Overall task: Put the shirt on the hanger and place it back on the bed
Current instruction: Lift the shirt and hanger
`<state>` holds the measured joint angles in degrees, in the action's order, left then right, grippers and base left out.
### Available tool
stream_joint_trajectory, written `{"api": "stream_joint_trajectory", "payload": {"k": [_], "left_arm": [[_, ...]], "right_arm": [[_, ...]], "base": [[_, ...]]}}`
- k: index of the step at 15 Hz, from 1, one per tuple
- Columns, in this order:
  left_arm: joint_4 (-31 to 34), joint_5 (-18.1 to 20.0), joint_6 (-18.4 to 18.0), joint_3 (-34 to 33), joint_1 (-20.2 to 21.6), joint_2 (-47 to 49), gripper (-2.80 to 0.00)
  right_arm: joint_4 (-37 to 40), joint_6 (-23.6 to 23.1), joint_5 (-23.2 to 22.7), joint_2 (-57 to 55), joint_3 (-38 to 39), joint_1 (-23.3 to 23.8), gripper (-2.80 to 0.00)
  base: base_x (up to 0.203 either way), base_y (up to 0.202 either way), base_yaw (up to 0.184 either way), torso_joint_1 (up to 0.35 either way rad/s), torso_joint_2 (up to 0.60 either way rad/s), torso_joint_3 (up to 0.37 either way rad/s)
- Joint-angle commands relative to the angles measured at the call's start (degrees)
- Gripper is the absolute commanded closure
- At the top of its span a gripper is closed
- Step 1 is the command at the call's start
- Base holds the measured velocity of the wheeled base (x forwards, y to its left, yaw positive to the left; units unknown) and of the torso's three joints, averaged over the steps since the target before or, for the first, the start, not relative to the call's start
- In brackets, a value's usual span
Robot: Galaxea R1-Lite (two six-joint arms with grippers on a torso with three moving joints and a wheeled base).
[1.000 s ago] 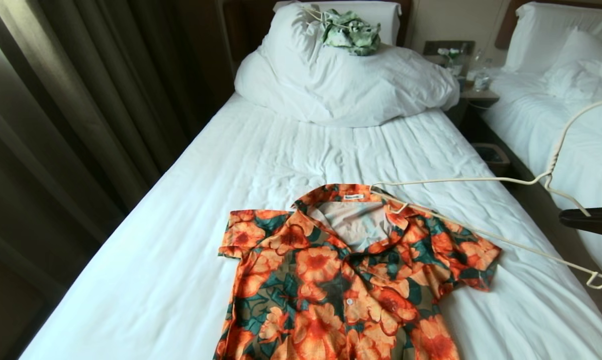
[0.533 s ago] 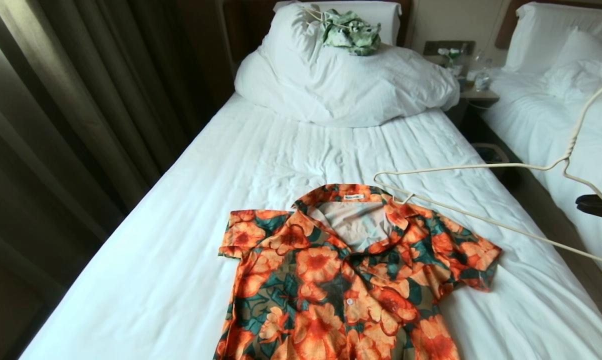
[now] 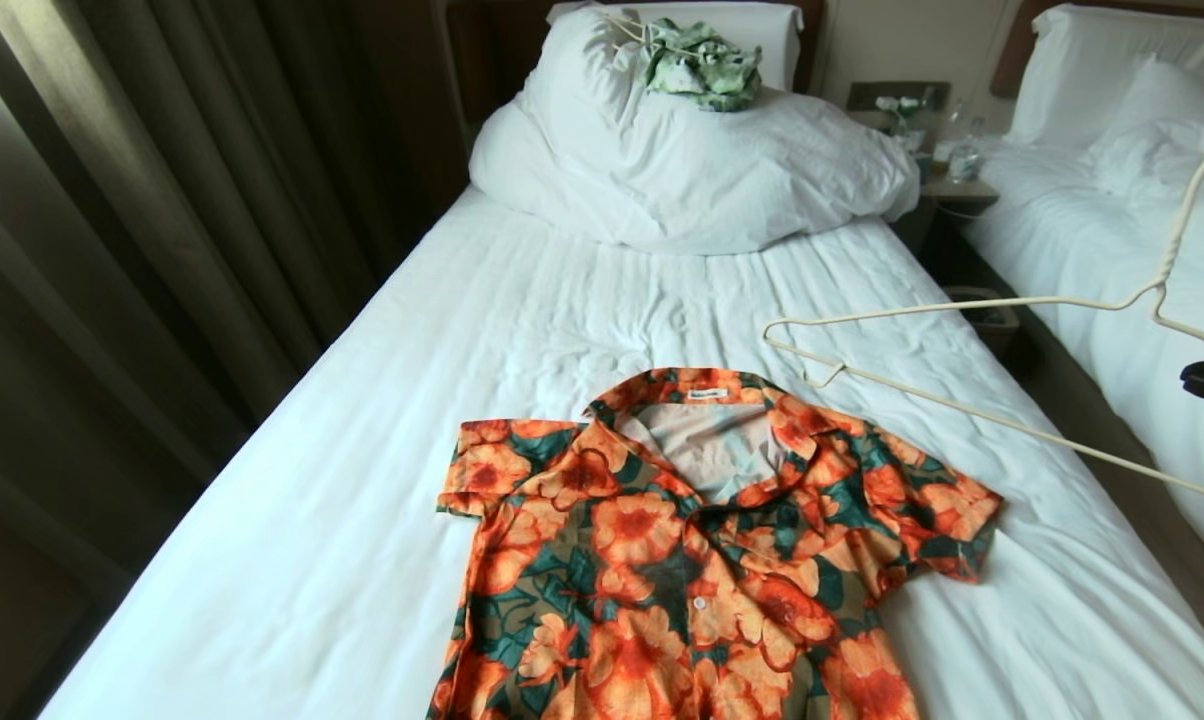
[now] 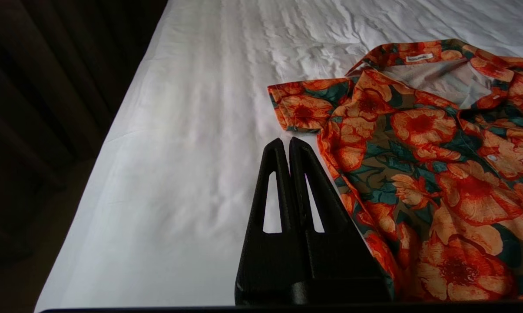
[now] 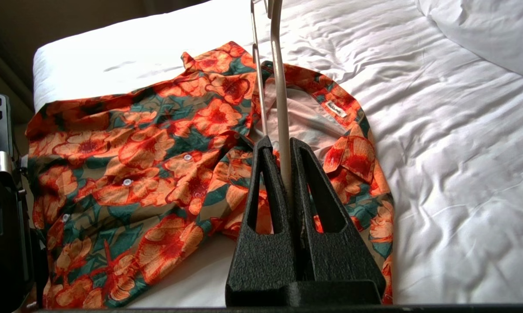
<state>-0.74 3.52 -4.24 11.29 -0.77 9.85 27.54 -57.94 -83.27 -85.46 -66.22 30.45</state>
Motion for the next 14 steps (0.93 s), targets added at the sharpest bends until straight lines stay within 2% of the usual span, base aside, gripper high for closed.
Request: {"api": "stream_joint_trajectory", "payload": {"k": [1,4,6,8,11,14], "left_arm": [[-0.2,2.0,0.6,4.4,-1.3,13.8,0.00],[-4.4,9.1,2.7,6.8,-4.1,31.6,0.00],[-11.3,13.1,4.3,7.6,-6.6,45.5,0.00],[-19.6,15.4,7.6,9.0,-10.5,58.3,0.00],[-29.7,16.8,14.0,13.4,-17.0,73.4,0.00],[-36.4,13.2,16.2,19.2,-23.6,85.8,0.00]], "right_arm": [[0.2,0.3,-0.5,0.6,-0.8,-0.2,0.00],[0.3,0.8,-0.5,0.5,-0.8,-0.5,0.00],[0.3,1.1,-0.9,0.6,-0.8,-0.6,0.00],[0.3,1.1,-1.9,0.3,-1.2,-0.6,0.00],[0.2,1.1,-1.9,-0.8,-1.4,-0.5,0.00],[0.3,1.2,-2.8,-2.9,-3.7,0.0,0.00]], "base": [[0.000,0.000,0.000,0.000,0.00,0.000],[0.000,0.000,0.000,0.000,0.00,0.000],[0.000,0.000,0.000,0.000,0.00,0.000],[0.000,0.000,0.000,0.000,0.00,0.000],[0.000,0.000,0.000,0.000,0.00,0.000],[0.000,0.000,0.000,0.000,0.00,0.000]]}}
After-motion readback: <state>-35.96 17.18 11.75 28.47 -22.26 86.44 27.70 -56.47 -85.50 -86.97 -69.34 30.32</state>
